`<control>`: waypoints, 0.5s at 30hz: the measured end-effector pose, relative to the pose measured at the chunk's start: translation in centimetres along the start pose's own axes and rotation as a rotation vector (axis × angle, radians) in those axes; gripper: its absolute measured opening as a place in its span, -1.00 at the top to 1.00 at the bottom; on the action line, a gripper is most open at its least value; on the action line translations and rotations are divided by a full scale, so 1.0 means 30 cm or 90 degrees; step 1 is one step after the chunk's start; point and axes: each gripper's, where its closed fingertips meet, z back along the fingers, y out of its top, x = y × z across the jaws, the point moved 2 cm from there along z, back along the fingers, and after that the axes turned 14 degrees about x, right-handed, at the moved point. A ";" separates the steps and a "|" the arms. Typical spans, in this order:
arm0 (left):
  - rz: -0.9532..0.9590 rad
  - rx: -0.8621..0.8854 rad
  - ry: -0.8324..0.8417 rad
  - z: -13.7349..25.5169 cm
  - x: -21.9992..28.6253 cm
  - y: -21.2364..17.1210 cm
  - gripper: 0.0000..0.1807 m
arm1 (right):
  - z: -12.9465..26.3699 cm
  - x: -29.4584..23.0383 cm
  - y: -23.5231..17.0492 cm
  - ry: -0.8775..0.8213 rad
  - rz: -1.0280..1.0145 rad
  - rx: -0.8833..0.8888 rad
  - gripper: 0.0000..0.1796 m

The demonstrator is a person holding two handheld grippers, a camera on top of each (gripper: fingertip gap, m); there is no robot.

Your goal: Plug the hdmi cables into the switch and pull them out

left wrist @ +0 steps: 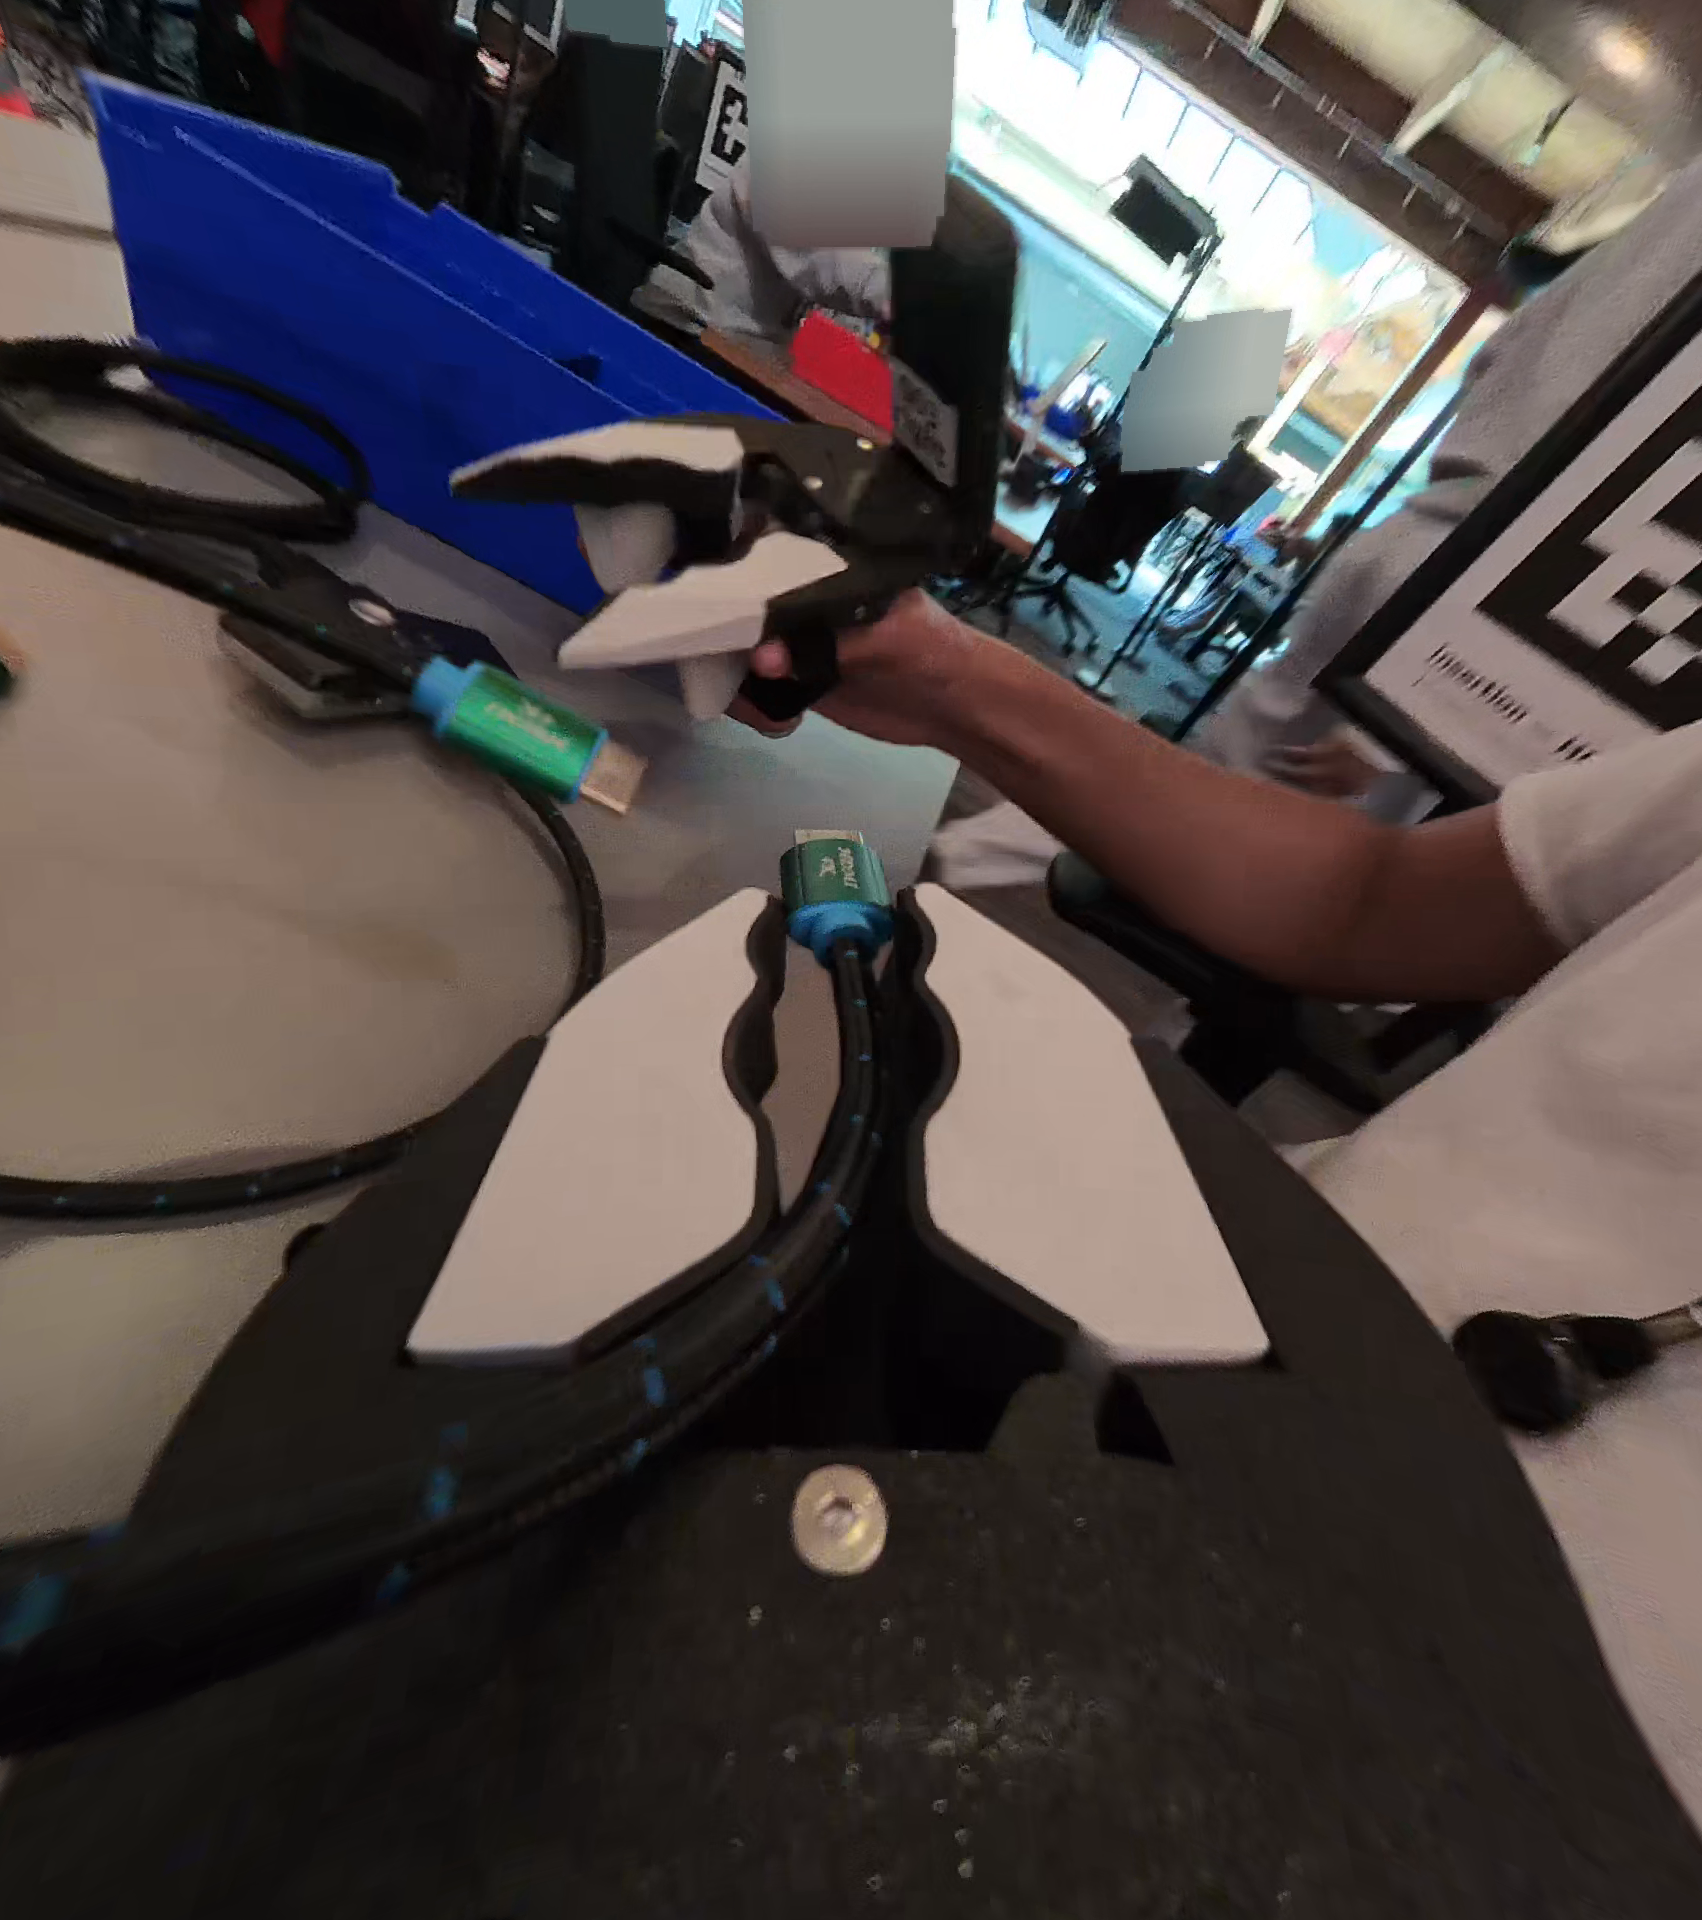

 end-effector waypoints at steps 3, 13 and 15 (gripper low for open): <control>-0.106 -0.027 0.030 -0.008 0.009 -0.011 0.78 | 0.015 0.052 -0.108 -0.028 0.034 -0.082 0.11; -0.398 -0.095 0.115 -0.012 0.004 -0.017 0.78 | 0.024 0.138 -0.239 -0.084 -0.037 -0.230 0.18; -0.388 -0.096 0.110 -0.018 0.005 -0.026 0.78 | 0.004 0.142 -0.245 -0.082 -0.077 -0.239 0.18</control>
